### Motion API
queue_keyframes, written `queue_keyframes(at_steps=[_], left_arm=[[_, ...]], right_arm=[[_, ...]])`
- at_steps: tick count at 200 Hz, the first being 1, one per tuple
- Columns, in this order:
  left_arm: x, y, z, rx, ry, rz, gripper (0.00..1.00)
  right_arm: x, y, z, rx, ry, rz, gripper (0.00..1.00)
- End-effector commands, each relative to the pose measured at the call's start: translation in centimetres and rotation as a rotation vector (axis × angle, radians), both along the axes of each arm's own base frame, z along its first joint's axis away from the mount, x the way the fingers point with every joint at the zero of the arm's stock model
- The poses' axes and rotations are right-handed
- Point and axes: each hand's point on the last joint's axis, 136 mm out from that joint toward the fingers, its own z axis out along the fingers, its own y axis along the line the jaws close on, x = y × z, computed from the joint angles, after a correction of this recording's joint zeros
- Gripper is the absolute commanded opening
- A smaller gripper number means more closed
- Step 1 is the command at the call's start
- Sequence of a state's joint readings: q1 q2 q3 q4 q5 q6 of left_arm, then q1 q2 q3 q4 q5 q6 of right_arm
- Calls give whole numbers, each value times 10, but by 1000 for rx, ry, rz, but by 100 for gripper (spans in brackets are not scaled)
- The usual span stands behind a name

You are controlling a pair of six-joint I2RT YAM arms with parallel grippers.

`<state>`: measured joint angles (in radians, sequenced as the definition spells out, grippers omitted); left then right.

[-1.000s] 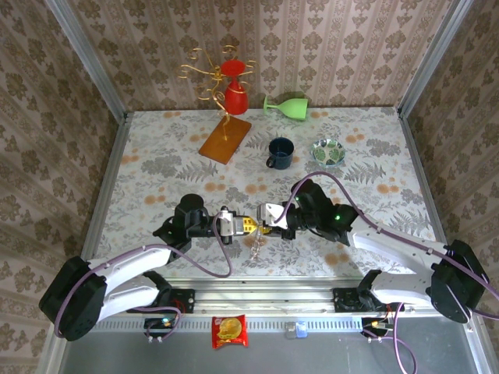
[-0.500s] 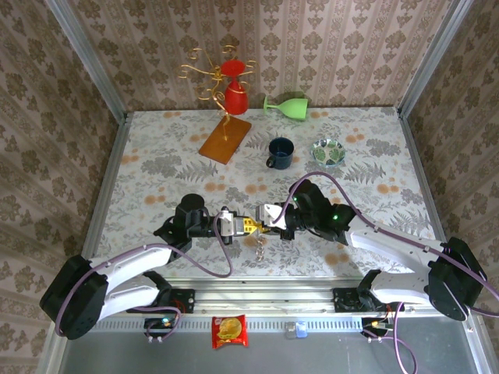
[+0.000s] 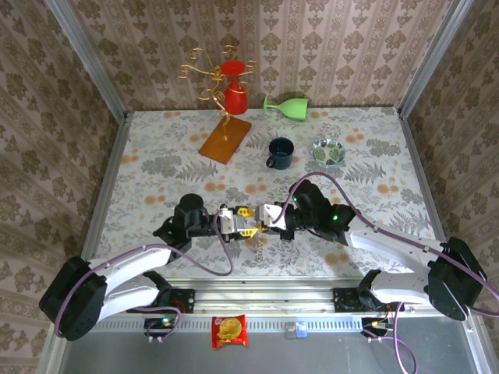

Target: Put the keys on the keyring

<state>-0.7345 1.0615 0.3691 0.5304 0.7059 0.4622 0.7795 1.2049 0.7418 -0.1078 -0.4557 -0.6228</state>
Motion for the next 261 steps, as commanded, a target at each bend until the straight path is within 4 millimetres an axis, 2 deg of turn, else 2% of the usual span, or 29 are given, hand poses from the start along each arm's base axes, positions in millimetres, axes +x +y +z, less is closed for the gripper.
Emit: queue_keyframes(at_steps=[1, 17, 30, 48, 61, 82, 98, 117, 142, 150, 189, 212, 234, 261], left_arm=[[26, 11, 32, -100, -2, 204, 58], [49, 34, 51, -161, 91, 406, 64], [54, 53, 63, -173, 124, 498, 66], [65, 83, 65, -176, 206, 685, 68], [75, 108, 55, -169, 297, 844, 68], [86, 152, 25, -127, 468, 1129, 68], [86, 183, 0, -101, 614, 1318, 66], [81, 207, -24, -76, 788, 1469, 66], [71, 212, -51, -11, 997, 1515, 69], [71, 220, -60, 5, 1052, 1558, 69], [69, 234, -100, 89, 1240, 1644, 64], [82, 237, -109, 136, 1224, 1650, 58], [99, 233, -112, 202, 1172, 1620, 46], [117, 230, -119, 322, 1127, 1588, 42]], right_arm=[[3, -2, 12, 54, -29, -25, 0], [5, -6, 13, 58, -32, -47, 0], [5, -8, 14, 54, -28, -57, 0], [8, -9, 14, 57, -28, -75, 0], [11, -8, 14, 55, -24, -89, 0], [13, -7, 14, 55, -15, -100, 0], [13, -7, 17, 61, -19, -101, 0], [13, -7, 19, 62, -24, -100, 0], [12, -7, 19, 61, -22, -92, 0], [12, -6, 18, 61, -20, -89, 0], [9, -4, 18, 69, -7, -74, 0], [9, -3, 19, 77, -11, -67, 0], [8, -2, 19, 77, -8, -61, 0], [7, -2, 19, 74, -8, -59, 0]])
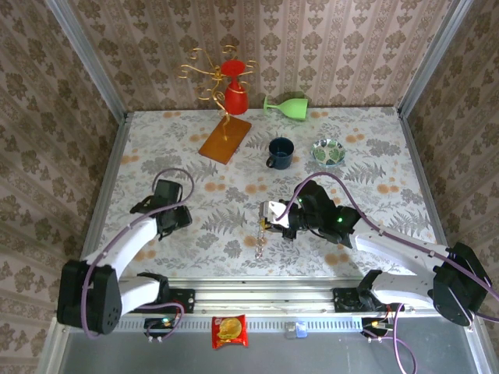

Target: Put the keys on the keyring

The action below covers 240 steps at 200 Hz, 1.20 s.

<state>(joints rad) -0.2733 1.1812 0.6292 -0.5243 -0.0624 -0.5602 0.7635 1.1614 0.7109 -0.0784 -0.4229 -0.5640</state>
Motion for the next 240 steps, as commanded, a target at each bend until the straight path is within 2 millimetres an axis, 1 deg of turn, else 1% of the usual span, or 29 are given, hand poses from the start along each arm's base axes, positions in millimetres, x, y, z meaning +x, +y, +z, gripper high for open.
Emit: queue_keyframes(at_steps=[1, 30, 53, 63, 89, 110, 139, 171, 178, 199, 207, 240], left_arm=[[27, -6, 9, 39, -29, -95, 42], [38, 1, 0, 130, 22, -129, 41], [46, -5, -7, 141, 32, -157, 40], [48, -3, -10, 173, 39, -151, 39], [49, 8, -17, 230, 70, -107, 38], [50, 9, -25, 233, 85, -87, 37], [53, 8, -30, 238, 93, -83, 32], [54, 7, -32, 251, 90, -79, 23], [53, 7, -33, 250, 91, -78, 18], [51, 6, -31, 260, 88, -81, 15], [51, 6, -29, 273, 81, -86, 11], [51, 2, -13, 322, 41, -113, 5]], right_arm=[[1, 6, 14, 46, -14, 15, 0], [0, 5, 15, 47, -14, 15, 0], [-1, 5, 15, 47, -13, 15, 0], [-1, 5, 14, 45, -12, 15, 0], [-1, 4, 14, 45, -11, 15, 0], [-2, 4, 13, 43, -11, 17, 0], [-1, 4, 14, 43, -13, 17, 0], [-2, 4, 14, 42, -11, 17, 0], [-2, 4, 14, 42, -11, 17, 0], [-2, 4, 14, 41, -10, 16, 0], [-2, 4, 14, 42, -11, 19, 0], [-2, 4, 13, 38, -10, 19, 0]])
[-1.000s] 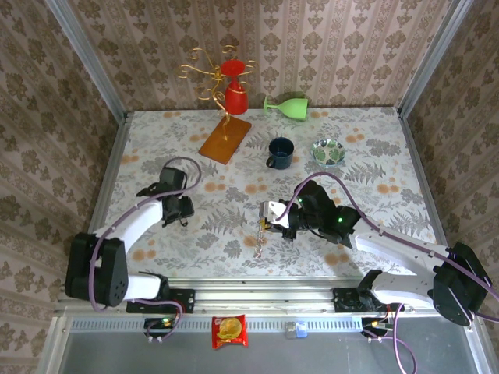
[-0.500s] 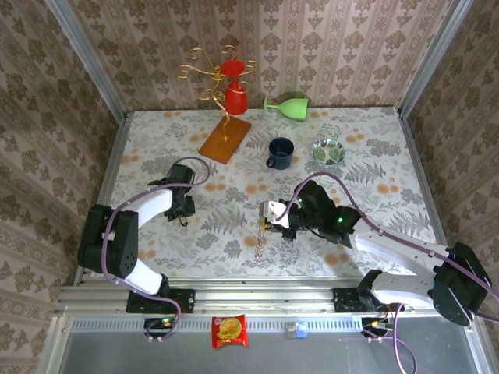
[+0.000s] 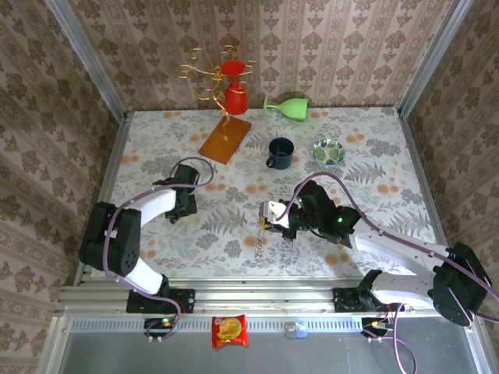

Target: Put the keys on the keyring

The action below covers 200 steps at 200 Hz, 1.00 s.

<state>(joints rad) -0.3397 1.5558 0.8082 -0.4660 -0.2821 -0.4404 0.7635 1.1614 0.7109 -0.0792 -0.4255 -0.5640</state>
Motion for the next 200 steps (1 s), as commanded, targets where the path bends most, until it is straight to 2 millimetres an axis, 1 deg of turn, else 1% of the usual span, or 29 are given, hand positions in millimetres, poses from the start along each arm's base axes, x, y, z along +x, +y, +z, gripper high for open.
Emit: queue_keyframes(at_steps=[1, 7, 43, 47, 76, 98, 111, 121, 133, 136, 139, 149, 160, 169, 183, 200], left_arm=[[2, -2, 18, 39, -36, -18, 5], [3, -4, 21, 44, -45, -30, 3], [-3, -22, 42, 45, -91, -110, 0], [-6, -33, 44, 36, -97, -151, 0], [-23, -71, 56, -71, -131, -321, 0], [-36, -102, 68, -219, -183, -450, 0], [-41, -119, 81, -328, -253, -523, 0], [-46, -128, 91, -394, -314, -572, 0], [-48, -140, 108, -465, -421, -636, 0], [-48, -142, 114, -480, -458, -653, 0], [-50, -144, 116, -491, -480, -671, 0], [-55, -152, 133, -532, -583, -742, 0], [-66, -162, 149, -579, -691, -849, 0], [-79, -171, 162, -618, -772, -964, 0], [-103, -181, 172, -627, -859, -1164, 0], [-127, -187, 175, -614, -901, -1354, 0]], right_arm=[[-2, 4, 13, 37, -11, 18, 0], [-2, 3, 13, 37, -13, 16, 0], [-3, 1, 14, 33, -13, 11, 0], [-3, 1, 13, 30, -12, 9, 0], [-3, -2, 10, 22, -5, -2, 0], [-3, -2, 7, 19, 12, -12, 0], [-2, -2, 6, 20, 22, -18, 0], [-2, -2, 5, 24, 29, -25, 0], [-1, -2, 6, 29, 32, -28, 0], [-1, -1, 6, 31, 33, -30, 0], [-1, -2, 6, 30, 33, -32, 0], [1, -2, 6, 32, 37, -38, 0], [2, -2, 6, 34, 39, -41, 0], [2, -1, 5, 33, 41, -43, 0], [3, -1, 7, 37, 36, -44, 0], [4, 1, 8, 36, 36, -41, 0]])
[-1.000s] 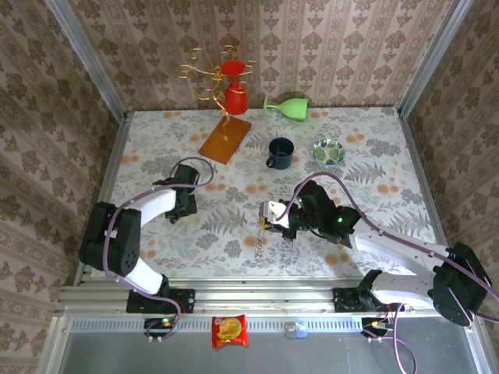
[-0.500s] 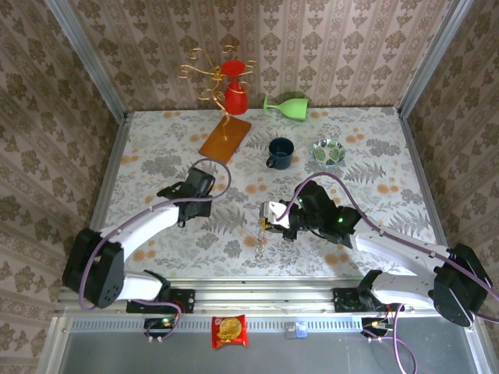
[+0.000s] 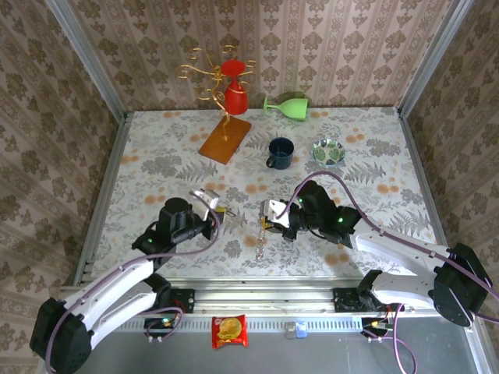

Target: Put the keys on the keyring

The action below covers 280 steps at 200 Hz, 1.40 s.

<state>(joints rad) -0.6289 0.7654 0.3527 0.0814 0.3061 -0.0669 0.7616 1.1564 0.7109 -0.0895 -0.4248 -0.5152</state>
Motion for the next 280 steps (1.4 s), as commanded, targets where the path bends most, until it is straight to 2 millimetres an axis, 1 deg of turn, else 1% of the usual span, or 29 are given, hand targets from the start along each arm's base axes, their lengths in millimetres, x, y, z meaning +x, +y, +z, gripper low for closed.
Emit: queue_keyframes(at_steps=[1, 16, 58, 62, 72, 82, 93, 99, 102, 109, 117, 124, 129, 136, 143, 152, 169, 187, 203, 226, 263, 280], left_arm=[[-37, -27, 43, -59, -313, -334, 0], [-45, -28, 45, -51, -367, -382, 0], [-50, -29, 48, -39, -443, -430, 0], [-55, -31, 47, -47, -445, -461, 0], [-60, -32, 48, -44, -466, -493, 0], [-65, -33, 44, -9, -498, -538, 0], [-70, -33, 34, 112, -574, -595, 0], [-62, -31, 25, 236, -632, -575, 0], [-62, -32, 22, 292, -664, -580, 0], [-48, -26, 12, 458, -729, -534, 0], [-40, -22, 2, 622, -812, -526, 0], [-32, -19, -1, 707, -858, -506, 0], [-27, -18, 2, 728, -877, -473, 0], [-21, -20, 11, 698, -888, -422, 0], [-20, -22, 21, 623, -878, -383, 0], [-28, -27, 32, 488, -837, -392, 0], [-44, -33, 49, 218, -690, -435, 0], [-54, -35, 59, 46, -538, -475, 0], [-63, -37, 60, -21, -449, -524, 0], [-72, -37, 56, -59, -351, -569, 0], [-80, -39, 59, -117, -268, -613, 0], [-80, -42, 60, -141, -225, -620, 0]], right_arm=[[5, 2, 9, 27, -8, -13, 0], [5, 3, 10, 28, -8, -9, 0], [5, 2, 10, 21, -13, -13, 0], [5, 1, 10, 21, -16, -14, 0], [6, 1, 10, 19, -21, -15, 0], [7, 1, 12, 18, -30, -17, 0], [9, 1, 12, 13, -39, -23, 0], [9, 0, 12, 10, -42, -24, 0], [9, 0, 13, 9, -44, -26, 0], [10, -1, 12, 5, -45, -28, 0], [10, -1, 12, 3, -49, -29, 0], [11, -1, 12, 1, -50, -31, 0], [11, -1, 11, 0, -50, -32, 0], [11, -1, 11, -1, -51, -33, 0], [12, -1, 12, 2, -53, -32, 0], [11, 0, 12, 1, -55, -30, 0], [11, 1, 13, -4, -68, -20, 0], [9, 3, 14, -8, -85, -4, 0], [10, 3, 15, -9, -103, 0, 0], [13, 1, 16, -26, -135, -5, 0], [21, -1, 16, -63, -201, -23, 0], [20, 3, 18, -70, -230, -7, 0]])
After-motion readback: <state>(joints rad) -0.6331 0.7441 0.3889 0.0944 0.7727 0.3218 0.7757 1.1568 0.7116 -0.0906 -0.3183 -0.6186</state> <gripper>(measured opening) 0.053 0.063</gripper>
